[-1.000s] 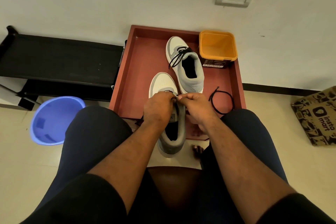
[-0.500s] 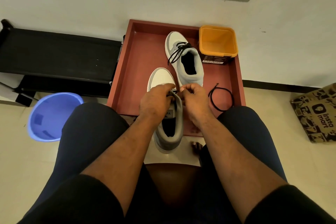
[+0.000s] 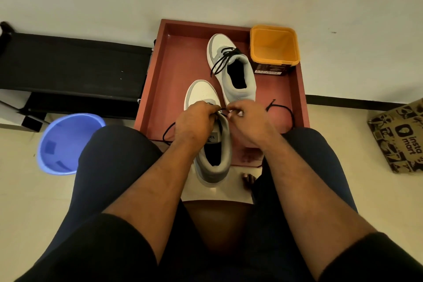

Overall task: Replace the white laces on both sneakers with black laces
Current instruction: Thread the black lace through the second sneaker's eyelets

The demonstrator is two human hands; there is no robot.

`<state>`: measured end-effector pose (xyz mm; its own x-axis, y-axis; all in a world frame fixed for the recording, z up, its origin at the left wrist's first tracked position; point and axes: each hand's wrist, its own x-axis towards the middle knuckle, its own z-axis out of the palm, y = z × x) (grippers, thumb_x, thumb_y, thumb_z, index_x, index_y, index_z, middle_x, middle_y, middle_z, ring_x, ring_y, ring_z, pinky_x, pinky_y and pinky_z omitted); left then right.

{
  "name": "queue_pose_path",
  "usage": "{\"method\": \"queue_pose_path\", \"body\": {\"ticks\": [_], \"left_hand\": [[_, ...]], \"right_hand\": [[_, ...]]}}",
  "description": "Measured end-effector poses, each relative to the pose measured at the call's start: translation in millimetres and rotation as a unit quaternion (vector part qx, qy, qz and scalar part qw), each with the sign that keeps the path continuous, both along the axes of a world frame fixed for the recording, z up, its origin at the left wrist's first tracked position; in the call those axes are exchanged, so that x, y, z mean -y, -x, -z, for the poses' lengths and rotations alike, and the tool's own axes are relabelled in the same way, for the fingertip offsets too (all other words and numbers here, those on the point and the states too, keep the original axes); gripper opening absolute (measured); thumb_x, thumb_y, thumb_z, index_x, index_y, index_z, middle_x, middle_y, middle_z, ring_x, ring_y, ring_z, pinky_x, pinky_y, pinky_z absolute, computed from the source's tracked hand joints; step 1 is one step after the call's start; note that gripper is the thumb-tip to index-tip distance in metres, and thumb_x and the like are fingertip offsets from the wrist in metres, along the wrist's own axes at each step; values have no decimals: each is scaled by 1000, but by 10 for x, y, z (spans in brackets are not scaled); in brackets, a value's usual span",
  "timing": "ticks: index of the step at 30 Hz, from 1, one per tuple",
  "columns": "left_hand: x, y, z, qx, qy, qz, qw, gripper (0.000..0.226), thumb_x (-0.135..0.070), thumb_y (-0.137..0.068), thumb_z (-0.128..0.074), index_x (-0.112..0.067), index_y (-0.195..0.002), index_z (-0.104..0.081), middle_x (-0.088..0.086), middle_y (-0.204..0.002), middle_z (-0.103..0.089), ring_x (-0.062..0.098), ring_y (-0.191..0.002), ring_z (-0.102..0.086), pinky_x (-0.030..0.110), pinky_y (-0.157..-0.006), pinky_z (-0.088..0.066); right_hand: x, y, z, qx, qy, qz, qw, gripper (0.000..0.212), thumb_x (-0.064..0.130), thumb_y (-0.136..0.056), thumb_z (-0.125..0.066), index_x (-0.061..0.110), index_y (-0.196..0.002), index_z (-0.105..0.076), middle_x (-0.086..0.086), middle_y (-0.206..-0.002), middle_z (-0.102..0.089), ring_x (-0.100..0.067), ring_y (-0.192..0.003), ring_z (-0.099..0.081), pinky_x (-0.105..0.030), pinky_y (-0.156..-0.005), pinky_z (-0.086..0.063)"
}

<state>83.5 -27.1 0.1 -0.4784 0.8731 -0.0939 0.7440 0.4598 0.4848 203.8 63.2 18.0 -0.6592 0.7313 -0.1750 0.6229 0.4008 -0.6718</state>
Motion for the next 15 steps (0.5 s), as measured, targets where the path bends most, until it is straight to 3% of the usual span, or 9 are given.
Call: {"method": "queue_pose_path", "body": {"ticks": [2,5,7,9,10,11,13,14,15], "left_hand": [[10,6,2,6,-4,-6,1000,32,-22,-100,-47,-29,-127,-63,0,-118,-66,25,-105,-61,39,-82,-53],[18,-4,-8,13,-14,-7,1000,32,-22,-99,-49,-29,-125,-64,-1,-118,-66,24,-105,-61,41,-84,-53],[13,-7,-19,12,-14,-6,1000,32,-22,-98,-49,-29,-125,-64,-1,-118,-66,24,-105,-61,40,-84,-53],[10,-3,-16,14,-5,-12,1000,32,-22,-99,-49,-31,-126,-64,-3,-119,-66,24,-105,-62,39,-84,-54],[7,3,-9,19,0,-20,1000,33,-22,-99,-48,-32,-126,-63,-4,-120,-66,23,-106,-62,38,-84,-54],[4,9,-4,25,2,-28,999,33,-22,-98,-49,-33,-126,-63,-5,-120,-66,23,-106,-62,37,-85,-54],[5,11,7,29,-1,-31,999,33,-21,-97,-50,-34,-124,-64,-6,-120,-67,22,-105,-62,34,-83,-53],[8,10,11,27,-3,-26,999,33,-21,-96,-51,-33,-124,-64,-6,-120,-67,22,-106,-62,34,-83,-53],[10,13,9,24,-5,-22,999,33,-21,-96,-51,-32,-124,-65,-6,-120,-67,22,-106,-62,35,-84,-53]], "right_hand": [[34,71,114,35,-16,-22,999,21,16,-94,-55,15,-106,-73,-2,-103,-71,-17,-95,-64,-31,-83,-50],[13,114,167,9,13,25,1000,14,17,-94,-55,16,-91,-69,2,-90,-68,-14,-85,-61,-30,-77,-49],[13,112,146,-32,61,59,996,13,17,-96,-53,18,-87,-62,8,-82,-61,-9,-77,-56,-26,-71,-44],[51,113,47,-133,150,106,974,15,17,-99,-48,20,-90,-59,8,-83,-63,-7,-76,-55,-24,-67,-42],[57,108,-22,-217,217,142,941,18,17,-101,-44,20,-91,-58,6,-87,-66,-10,-81,-59,-24,-67,-44],[50,94,-105,-317,299,181,882,20,15,-102,-40,19,-90,-56,1,-88,-69,-15,-82,-62,-25,-67,-48],[4,31,-247,-483,442,249,714,21,14,-102,-37,17,-87,-51,-5,-70,-61,-19,-63,-59,-29,-61,-52],[-33,-5,-276,-512,464,281,666,19,14,-101,-39,17,-85,-49,-3,-61,-52,-16,-51,-49,-26,-52,-47],[-70,-37,-278,-500,453,309,670,17,14,-98,-42,18,-83,-49,0,-57,-43,-11,-44,-38,-21,-43,-37]]}}
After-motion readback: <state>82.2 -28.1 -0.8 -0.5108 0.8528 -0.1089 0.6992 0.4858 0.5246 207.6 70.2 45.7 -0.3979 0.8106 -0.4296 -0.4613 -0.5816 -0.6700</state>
